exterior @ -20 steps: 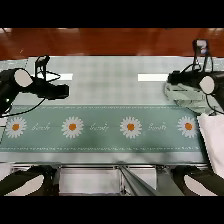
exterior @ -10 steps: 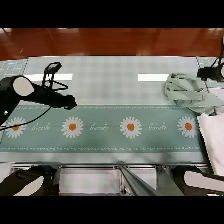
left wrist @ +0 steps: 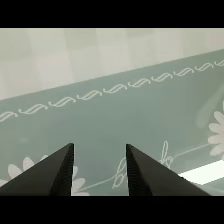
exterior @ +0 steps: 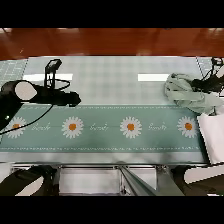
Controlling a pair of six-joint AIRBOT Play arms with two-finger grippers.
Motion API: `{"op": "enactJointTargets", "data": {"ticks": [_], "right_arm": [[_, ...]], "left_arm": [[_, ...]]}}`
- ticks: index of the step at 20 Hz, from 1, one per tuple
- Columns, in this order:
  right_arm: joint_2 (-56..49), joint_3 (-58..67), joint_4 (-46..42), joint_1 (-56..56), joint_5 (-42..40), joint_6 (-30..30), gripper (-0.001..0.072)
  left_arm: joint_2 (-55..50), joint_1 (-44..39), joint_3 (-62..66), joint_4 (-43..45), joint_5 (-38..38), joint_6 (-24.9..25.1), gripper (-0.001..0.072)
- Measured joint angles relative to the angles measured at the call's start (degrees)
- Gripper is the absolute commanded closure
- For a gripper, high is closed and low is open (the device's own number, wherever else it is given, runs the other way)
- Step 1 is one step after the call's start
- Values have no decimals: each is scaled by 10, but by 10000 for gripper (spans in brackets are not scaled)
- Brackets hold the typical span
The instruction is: Fold the shirts.
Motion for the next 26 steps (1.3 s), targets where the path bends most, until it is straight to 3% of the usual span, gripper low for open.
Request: {"op": "enactJointTargets", "data": {"ticks": [4,9,20,26], "right_arm": [[12,20,57,-2,39,-47,689],[125,94,141,-2,31,-76,689],[365,347,390,-2,35,-177,689],[407,379,514,-2,115,-209,690]], "left_arm": [[16,44,7,17,16,1,289],[79,120,4,20,-5,-39,289],[167,140,-50,33,-42,-58,289],[170,140,-52,34,-46,-46,289]]}}
